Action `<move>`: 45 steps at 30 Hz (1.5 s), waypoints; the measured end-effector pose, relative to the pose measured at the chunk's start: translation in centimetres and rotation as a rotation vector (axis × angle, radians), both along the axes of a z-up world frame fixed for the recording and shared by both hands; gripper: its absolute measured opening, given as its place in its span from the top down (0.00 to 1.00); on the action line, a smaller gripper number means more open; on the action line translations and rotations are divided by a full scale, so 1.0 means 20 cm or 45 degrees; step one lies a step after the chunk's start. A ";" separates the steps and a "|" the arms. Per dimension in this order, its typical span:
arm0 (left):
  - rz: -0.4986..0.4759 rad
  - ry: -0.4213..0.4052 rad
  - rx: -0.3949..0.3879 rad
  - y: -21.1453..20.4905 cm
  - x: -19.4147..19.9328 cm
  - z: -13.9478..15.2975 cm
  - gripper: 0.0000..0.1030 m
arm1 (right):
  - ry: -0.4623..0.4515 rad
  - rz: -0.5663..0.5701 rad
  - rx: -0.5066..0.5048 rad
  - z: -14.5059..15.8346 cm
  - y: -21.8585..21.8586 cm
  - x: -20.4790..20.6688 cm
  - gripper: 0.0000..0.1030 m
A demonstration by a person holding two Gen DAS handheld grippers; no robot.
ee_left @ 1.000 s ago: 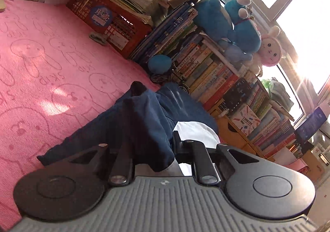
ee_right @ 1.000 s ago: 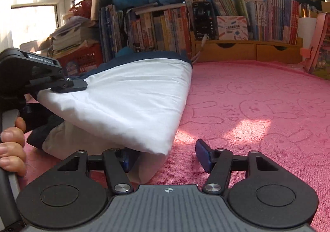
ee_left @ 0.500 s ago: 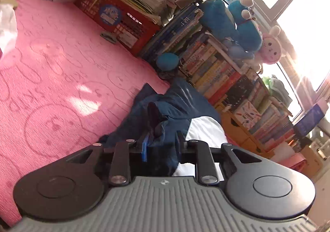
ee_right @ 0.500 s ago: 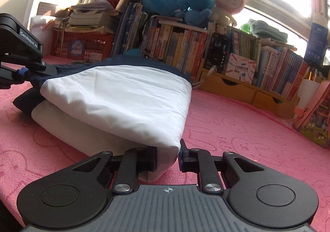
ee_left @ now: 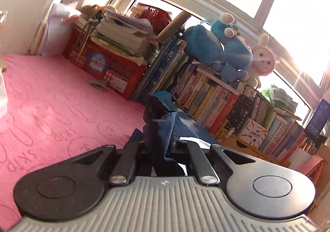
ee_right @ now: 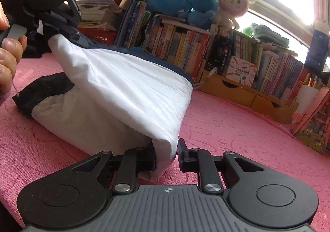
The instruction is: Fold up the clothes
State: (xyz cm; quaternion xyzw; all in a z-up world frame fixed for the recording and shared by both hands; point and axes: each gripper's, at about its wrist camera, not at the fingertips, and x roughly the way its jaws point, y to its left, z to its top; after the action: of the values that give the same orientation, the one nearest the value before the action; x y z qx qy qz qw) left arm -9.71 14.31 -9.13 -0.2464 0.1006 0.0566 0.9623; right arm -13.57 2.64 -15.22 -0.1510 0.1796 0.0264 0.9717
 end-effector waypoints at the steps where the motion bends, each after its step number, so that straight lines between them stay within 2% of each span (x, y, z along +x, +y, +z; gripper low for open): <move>1: 0.012 0.030 0.029 0.00 -0.02 -0.02 0.94 | -0.003 0.000 -0.002 0.00 0.00 0.00 0.80; 2: 0.017 0.091 0.037 0.01 -0.02 -0.06 0.93 | -0.005 0.000 -0.002 0.00 0.00 0.00 0.80; 4: 0.025 0.213 -0.027 0.06 -0.01 -0.17 0.92 | -0.009 -0.001 -0.003 0.00 0.00 0.00 0.80; 6: 0.018 0.248 -0.060 0.11 -0.02 -0.24 0.90 | -0.009 0.007 0.002 0.00 0.00 0.00 0.80; 10: 0.039 0.231 -0.007 0.15 -0.04 -0.22 0.82 | 0.003 0.009 0.030 0.00 -0.01 0.00 0.79; 13: 0.095 0.251 0.056 0.21 -0.06 -0.22 0.81 | 0.001 0.022 0.060 0.01 -0.03 0.00 0.78; 18: 0.314 0.345 0.272 0.24 -0.10 -0.19 0.83 | -0.064 0.086 0.124 0.02 -0.06 -0.04 0.78; 20: 0.309 0.311 0.295 0.27 -0.15 -0.15 0.82 | -0.089 0.091 0.126 0.03 -0.06 -0.06 0.78; 22: 0.228 0.268 0.355 0.24 -0.20 -0.10 0.81 | -0.109 0.098 0.086 0.02 -0.04 -0.07 0.78; 25: -0.009 0.225 0.622 0.06 -0.23 -0.05 0.78 | -0.154 0.134 0.023 0.03 0.02 -0.09 0.70; 27: -0.169 0.194 0.797 -0.05 -0.25 -0.02 0.77 | -0.173 0.156 0.005 0.04 0.05 -0.09 0.70; 29: -0.333 0.178 0.935 -0.16 -0.26 -0.01 0.76 | -0.138 0.143 0.079 0.06 0.03 -0.06 0.76; 31: -0.476 0.147 1.051 -0.24 -0.26 -0.01 0.75 | -0.109 0.132 0.137 0.07 -0.01 -0.05 0.77; 33: -0.605 0.118 1.158 -0.32 -0.26 -0.03 0.71 | -0.102 0.122 0.136 0.07 -0.03 -0.05 0.77; 36: -0.752 0.081 1.298 -0.42 -0.24 -0.08 0.67 | -0.049 0.070 0.160 0.02 -0.07 -0.05 0.75; 39: -0.875 0.029 1.452 -0.53 -0.23 -0.17 0.63 | -0.030 0.069 0.234 0.03 -0.11 -0.06 0.76; 40: -0.888 0.018 1.481 -0.55 -0.22 -0.19 0.62 | -0.033 0.074 0.250 0.04 -0.12 -0.06 0.77; 42: -0.914 -0.005 1.539 -0.59 -0.20 -0.22 0.50 | -0.041 0.085 0.283 0.05 -0.13 -0.06 0.79; 45: -0.957 -0.006 1.585 -0.61 -0.18 -0.25 0.47 | -0.037 0.086 0.329 0.07 -0.14 -0.06 0.81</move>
State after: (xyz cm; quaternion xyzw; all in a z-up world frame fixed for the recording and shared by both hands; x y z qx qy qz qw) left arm -13.23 2.12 -14.03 0.3980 0.1255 -0.2315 0.8788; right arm -14.74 -0.20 -13.91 -0.0310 0.1555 0.0798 0.9841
